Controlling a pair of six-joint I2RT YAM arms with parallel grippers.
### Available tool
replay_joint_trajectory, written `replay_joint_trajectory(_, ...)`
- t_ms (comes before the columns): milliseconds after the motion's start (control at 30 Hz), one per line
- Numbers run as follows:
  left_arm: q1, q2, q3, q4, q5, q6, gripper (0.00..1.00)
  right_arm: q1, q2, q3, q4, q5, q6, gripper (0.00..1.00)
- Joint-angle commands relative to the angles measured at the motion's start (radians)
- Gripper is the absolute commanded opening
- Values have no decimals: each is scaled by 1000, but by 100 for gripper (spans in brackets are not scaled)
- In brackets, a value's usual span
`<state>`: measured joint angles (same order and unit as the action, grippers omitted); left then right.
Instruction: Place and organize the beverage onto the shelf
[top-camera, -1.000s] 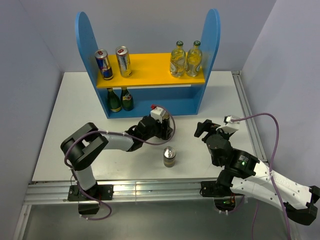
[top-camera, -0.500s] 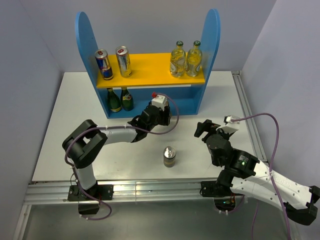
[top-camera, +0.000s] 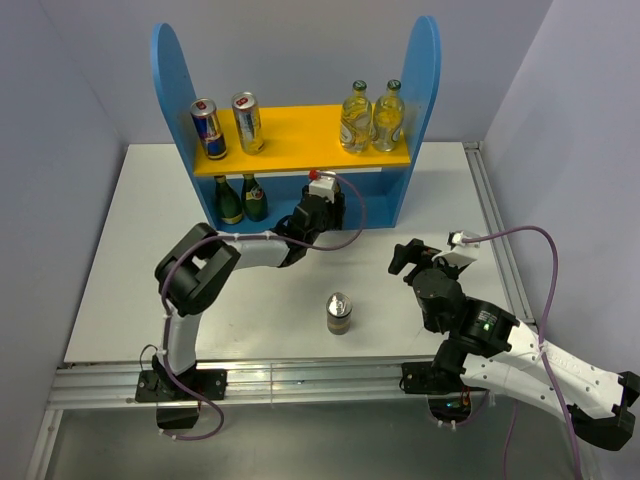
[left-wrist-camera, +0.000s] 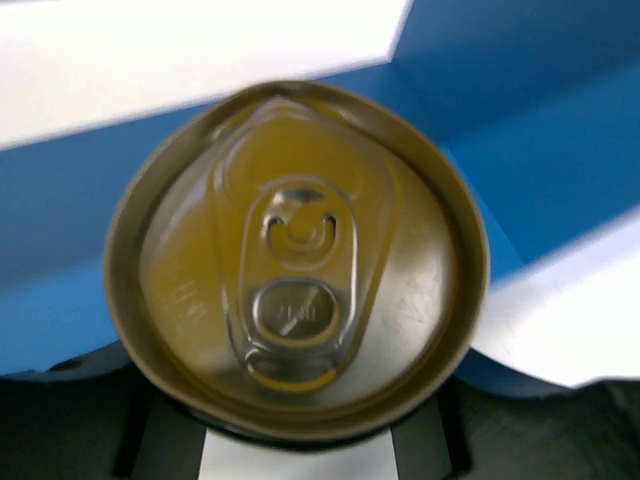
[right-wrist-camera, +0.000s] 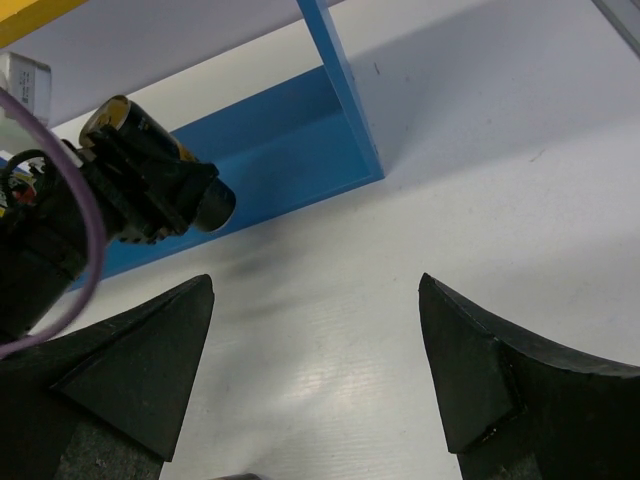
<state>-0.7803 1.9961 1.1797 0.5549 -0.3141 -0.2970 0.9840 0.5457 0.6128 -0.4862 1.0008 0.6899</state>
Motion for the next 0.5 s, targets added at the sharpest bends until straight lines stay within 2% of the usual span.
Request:
replay_joint_trajectory(0,29,21,98,123,-40,-1,0,5,3,-4,35,10,2,90)
replay_joint_trajectory(467,29,81,106,194,-123,-11,0,4,17,-7,47,-1,-4,90)
